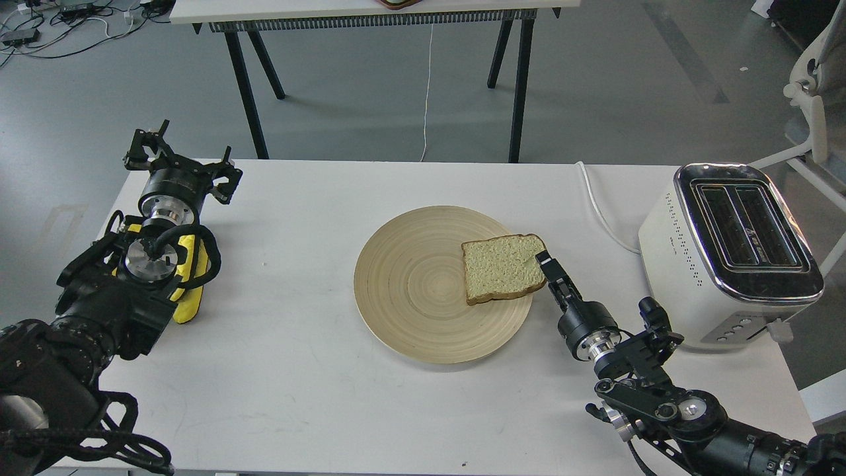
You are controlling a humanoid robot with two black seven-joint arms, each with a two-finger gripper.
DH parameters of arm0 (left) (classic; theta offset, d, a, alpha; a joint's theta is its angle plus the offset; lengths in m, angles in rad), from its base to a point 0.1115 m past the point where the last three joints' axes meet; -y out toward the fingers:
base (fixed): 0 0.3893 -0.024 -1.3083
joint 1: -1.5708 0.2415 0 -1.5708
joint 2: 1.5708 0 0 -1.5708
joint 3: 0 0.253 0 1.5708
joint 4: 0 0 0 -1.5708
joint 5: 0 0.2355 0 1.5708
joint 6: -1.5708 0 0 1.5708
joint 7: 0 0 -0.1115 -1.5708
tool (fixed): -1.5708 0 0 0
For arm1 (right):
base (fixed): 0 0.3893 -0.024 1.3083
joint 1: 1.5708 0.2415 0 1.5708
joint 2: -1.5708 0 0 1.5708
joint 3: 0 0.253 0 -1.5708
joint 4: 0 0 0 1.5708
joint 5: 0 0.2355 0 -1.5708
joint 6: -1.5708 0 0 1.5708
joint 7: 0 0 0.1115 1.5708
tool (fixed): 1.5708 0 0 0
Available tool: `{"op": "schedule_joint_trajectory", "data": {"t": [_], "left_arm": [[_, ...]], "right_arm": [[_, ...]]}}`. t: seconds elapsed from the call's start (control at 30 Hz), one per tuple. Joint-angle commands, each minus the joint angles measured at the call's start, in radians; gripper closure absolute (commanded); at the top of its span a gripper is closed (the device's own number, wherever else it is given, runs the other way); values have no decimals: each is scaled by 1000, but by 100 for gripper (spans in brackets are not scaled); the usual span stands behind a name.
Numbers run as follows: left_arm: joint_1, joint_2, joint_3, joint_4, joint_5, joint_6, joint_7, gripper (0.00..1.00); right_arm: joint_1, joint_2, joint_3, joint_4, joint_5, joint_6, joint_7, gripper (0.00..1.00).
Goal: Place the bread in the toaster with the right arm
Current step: 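Close the right gripper on the bread slice's edge nearest the toaster, then lift the bread slice high off the plate with the right gripper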
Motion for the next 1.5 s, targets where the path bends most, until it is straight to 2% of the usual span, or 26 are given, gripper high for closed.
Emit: {"op": "schedule_joint_trajectory", "data": {"t": [0.0, 0.07, 0.13, 0.27, 0.4, 0.63, 0.83, 1.0, 1.2, 1.33, 1.47], "left_arm": [[0, 0, 0, 0, 0, 0, 1, 0], [0, 0, 0, 0, 0, 0, -1, 0], [0, 0, 0, 0, 0, 0, 1, 0], [0, 0, 0, 0, 1, 0, 1, 0], [0, 0, 0, 0, 0, 0, -1, 0], [0, 0, 0, 0, 0, 0, -1, 0], [0, 0, 0, 0, 0, 0, 1, 0], [0, 0, 0, 0, 0, 0, 1, 0], [0, 0, 0, 0, 0, 0, -1, 0], [0, 0, 0, 0, 0, 0, -1, 0], [0, 0, 0, 0, 1, 0, 1, 0]], "right_arm": [[3, 0, -1, 1, -1, 0, 0, 63], [3, 0, -1, 1, -1, 0, 0, 70], [4, 0, 5, 0, 4, 0, 0, 83], [6, -1, 12, 3, 7, 0, 0, 93], [9, -5, 15, 9, 10, 0, 0, 99], [20, -9, 60, 27, 12, 0, 0, 100], [70, -112, 242, 202, 12, 0, 0, 100], [113, -309, 348, 403, 12, 0, 0, 100], [101, -689, 428, 636, 12, 0, 0, 100], [66, -941, 417, 681, 12, 0, 0, 100], [-1, -1092, 404, 669, 1, 0, 0, 100]]}}
